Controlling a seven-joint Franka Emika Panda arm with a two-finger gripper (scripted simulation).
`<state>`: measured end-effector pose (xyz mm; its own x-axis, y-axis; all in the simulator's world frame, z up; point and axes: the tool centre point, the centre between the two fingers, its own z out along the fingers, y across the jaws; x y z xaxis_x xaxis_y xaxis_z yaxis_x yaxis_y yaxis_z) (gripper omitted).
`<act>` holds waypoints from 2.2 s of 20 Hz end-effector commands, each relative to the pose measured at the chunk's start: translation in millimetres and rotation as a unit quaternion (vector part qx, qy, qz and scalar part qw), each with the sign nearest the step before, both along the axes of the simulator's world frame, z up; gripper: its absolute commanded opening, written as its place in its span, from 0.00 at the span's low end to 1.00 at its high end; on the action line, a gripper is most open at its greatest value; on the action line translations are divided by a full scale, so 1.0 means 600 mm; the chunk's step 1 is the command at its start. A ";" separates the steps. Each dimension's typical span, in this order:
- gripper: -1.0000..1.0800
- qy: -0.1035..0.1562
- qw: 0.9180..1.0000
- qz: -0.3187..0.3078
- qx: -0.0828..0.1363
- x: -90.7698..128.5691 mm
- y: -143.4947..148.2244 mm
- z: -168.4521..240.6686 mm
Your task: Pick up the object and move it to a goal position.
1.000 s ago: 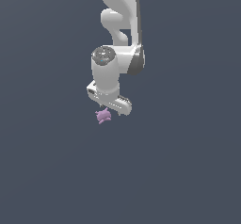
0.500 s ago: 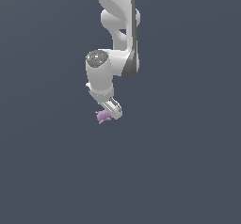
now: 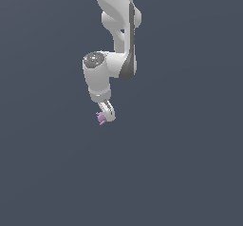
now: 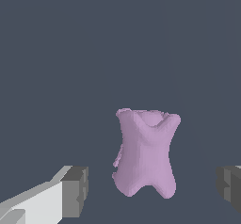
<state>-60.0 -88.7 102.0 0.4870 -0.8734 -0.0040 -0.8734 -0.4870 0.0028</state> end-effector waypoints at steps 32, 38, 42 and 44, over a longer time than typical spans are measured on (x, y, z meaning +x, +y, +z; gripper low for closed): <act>0.00 -0.002 0.999 -0.034 -0.001 -0.005 -0.008 -0.089; 0.00 -0.003 0.999 -0.034 -0.001 -0.004 -0.008 -0.087; 0.00 -0.003 0.999 -0.034 -0.001 0.003 -0.006 -0.079; 0.00 -0.003 0.999 -0.034 -0.001 0.009 -0.004 -0.071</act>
